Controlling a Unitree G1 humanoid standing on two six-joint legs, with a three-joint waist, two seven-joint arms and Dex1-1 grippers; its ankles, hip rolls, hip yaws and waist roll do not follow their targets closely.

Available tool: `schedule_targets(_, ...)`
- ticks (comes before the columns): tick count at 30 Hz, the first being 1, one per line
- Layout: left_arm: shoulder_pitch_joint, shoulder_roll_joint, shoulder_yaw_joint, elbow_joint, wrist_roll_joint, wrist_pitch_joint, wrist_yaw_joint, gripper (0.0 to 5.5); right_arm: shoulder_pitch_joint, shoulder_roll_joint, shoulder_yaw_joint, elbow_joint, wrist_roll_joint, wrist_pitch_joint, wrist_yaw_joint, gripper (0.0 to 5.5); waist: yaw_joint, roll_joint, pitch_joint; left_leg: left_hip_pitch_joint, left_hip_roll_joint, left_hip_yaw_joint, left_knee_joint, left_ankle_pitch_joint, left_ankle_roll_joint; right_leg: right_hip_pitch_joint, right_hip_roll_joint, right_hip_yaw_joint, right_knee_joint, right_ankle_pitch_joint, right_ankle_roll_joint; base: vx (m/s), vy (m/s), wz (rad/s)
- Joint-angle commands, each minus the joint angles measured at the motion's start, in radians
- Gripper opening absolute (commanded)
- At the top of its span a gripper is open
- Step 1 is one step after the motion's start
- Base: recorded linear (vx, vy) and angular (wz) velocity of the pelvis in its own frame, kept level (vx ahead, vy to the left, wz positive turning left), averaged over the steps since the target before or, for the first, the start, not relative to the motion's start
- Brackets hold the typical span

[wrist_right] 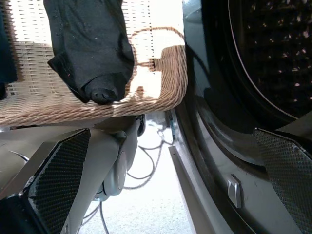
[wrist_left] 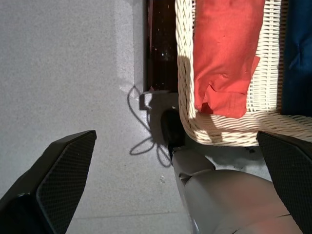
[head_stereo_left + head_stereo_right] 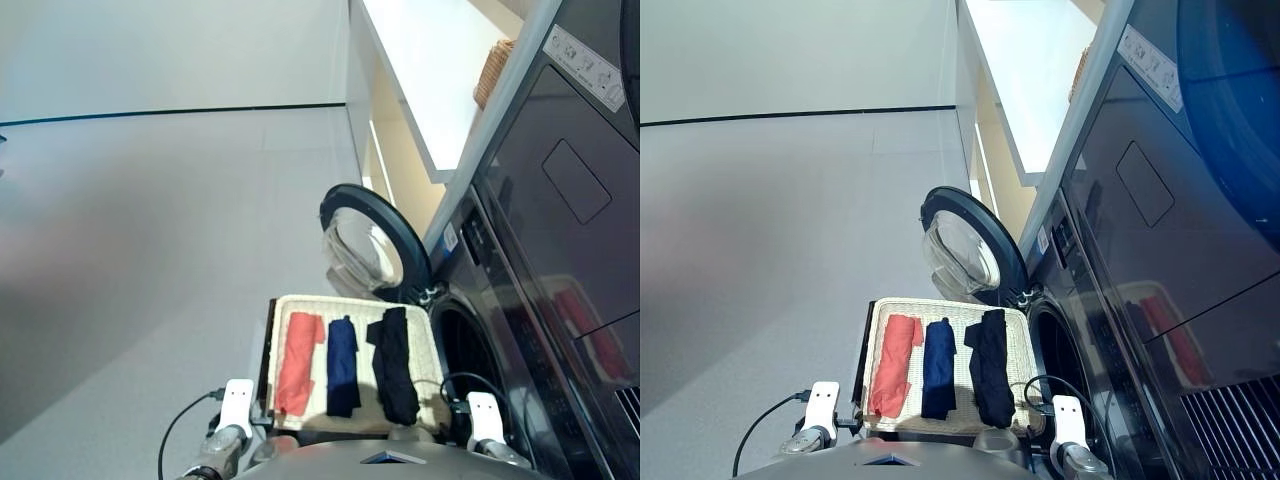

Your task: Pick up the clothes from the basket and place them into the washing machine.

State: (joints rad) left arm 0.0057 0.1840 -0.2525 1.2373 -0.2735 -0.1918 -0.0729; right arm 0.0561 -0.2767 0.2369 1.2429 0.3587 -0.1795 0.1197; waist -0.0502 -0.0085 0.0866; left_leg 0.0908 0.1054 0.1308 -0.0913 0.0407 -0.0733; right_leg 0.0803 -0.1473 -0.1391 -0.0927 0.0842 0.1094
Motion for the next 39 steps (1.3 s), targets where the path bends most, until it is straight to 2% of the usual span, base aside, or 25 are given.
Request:
schedule_targets(1, -0.125, -0.006, -0.048, 0.018, 0.011, -0.026, -0.01, 5.5, -0.082, -0.018, 0.002, 0.033, -0.024, -0.01, -0.002, 5.5, 0.018, 0.005, 0.049, 0.022, -0.009, 0.032, 0.004, -0.027, -0.017, 0.037, -0.04, -0.023, 0.005, -0.036, 0.043, 0.0, 0.0, 0.0)
schedule_targets(9, -0.12, -0.015, -0.038, -0.01, -0.053, -0.028, -0.004, 5.5, -0.082, -0.016, -0.002, 0.022, -0.02, -0.02, -0.019, 5.5, 0.019, 0.004, 0.054, 0.02, -0.01, 0.029, 0.004, -0.025, -0.016, 0.037, -0.038, -0.025, 0.005, -0.036, 0.04, 0.0, 0.0, 0.0)
schedule_targets(11, -0.118, -0.019, -0.06, -0.089, -0.072, -0.043, 0.003, 5.5, -0.082, -0.016, 0.011, -0.006, -0.043, -0.029, -0.035, 5.5, 0.019, 0.005, 0.057, 0.021, -0.009, 0.029, 0.004, -0.023, -0.016, 0.04, -0.038, -0.029, 0.005, -0.036, 0.039, 0.0, 0.0, 0.0)
schedule_targets(12, -0.114, -0.014, -0.095, -0.192, -0.059, -0.061, 0.014, 5.5, -0.079, -0.019, 0.024, -0.045, -0.069, -0.036, -0.05, 5.5, 0.019, 0.006, 0.06, 0.018, -0.009, 0.026, 0.004, -0.022, -0.015, 0.041, -0.038, -0.031, 0.005, -0.036, 0.04, 0.0, 0.0, 0.0)
schedule_targets(15, -0.056, 0.004, -0.137, -0.456, -0.174, -0.046, -0.026, 5.5, -0.033, -0.048, 0.036, -0.227, -0.09, -0.048, -0.054, 5.5, 0.015, 0.011, 0.07, 0.013, -0.009, 0.022, 0.004, -0.018, -0.014, 0.039, -0.04, -0.035, 0.005, -0.034, 0.043, 0.0, 0.0, 0.0)
schedule_targets(19, -0.032, 0.044, -0.166, -0.596, -0.171, -0.036, -0.039, 5.5, -0.005, -0.081, 0.039, -0.352, -0.104, -0.046, -0.048, 5.5, 0.01, 0.014, 0.074, 0.017, -0.007, 0.021, 0.004, -0.017, -0.014, 0.042, -0.041, -0.038, 0.011, -0.038, 0.046, 0.0, 0.0, 0.0)
schedule_targets(21, -0.051, 0.06, -0.178, -0.694, -0.2, -0.025, -0.019, 5.5, -0.003, -0.097, 0.027, -0.499, -0.035, -0.041, -0.042, 5.5, 0.002, 0.014, 0.086, 0.017, -0.005, 0.023, 0.008, -0.017, -0.012, 0.029, -0.039, -0.028, 0.036, -0.048, 0.043, 0.0, 0.0, 0.0)
schedule_targets(23, -0.07, 0.063, -0.18, -0.706, -0.193, -0.027, 0.002, 5.5, -0.002, -0.107, 0.027, -0.611, 0.0, -0.052, -0.04, 5.5, -0.004, 0.013, 0.108, 0.001, 0.003, 0.026, 0.035, -0.018, -0.014, 0.006, -0.036, -0.016, 0.07, -0.059, 0.038, -0.079, -0.013, -0.001)
schedule_targets(27, -0.123, 0.073, -0.196, -0.778, -0.183, -0.035, 0.063, 5.5, -0.006, -0.16, 0.026, -0.883, 0.046, -0.076, -0.047, 5.5, -0.015, 0.004, 0.175, -0.1, 0.02, 0.018, 0.166, -0.044, -0.016, -0.106, -0.029, 0.015, 0.187, -0.083, 0.027, -0.153, -0.022, -0.053)
schedule_targets(31, -0.213, 0.083, -0.213, -0.775, -0.097, -0.048, 0.151, 5.5, -0.07, -0.188, 0.04, -1.057, 0.038, -0.097, -0.083, 5.5, -0.021, -0.001, 0.227, -0.207, 0.028, 0.003, 0.245, -0.057, -0.014, -0.244, -0.018, 0.046, 0.293, -0.093, 0.033, -0.168, 0.003, -0.058)
schedule_targets(34, -0.268, 0.072, -0.213, -0.752, -0.047, -0.052, 0.217, 5.5, -0.128, -0.185, 0.056, -1.131, 0.016, -0.109, -0.115, 5.5, -0.018, -0.006, 0.246, -0.261, 0.035, -0.003, 0.286, -0.07, -0.014, -0.305, -0.023, 0.055, 0.351, -0.101, 0.037, -0.081, -0.009, -0.123)
schedule_targets(39, -0.358, 0.019, -0.188, -0.647, -0.072, -0.048, 0.332, 5.5, -0.241, -0.17, 0.132, -1.261, 0.002, -0.121, -0.168, 5.5, -0.021, -0.016, 0.303, -0.341, 0.04, -0.008, 0.34, -0.076, -0.013, -0.386, -0.019, 0.074, 0.404, -0.103, 0.031, -0.087, -0.019, -0.024)
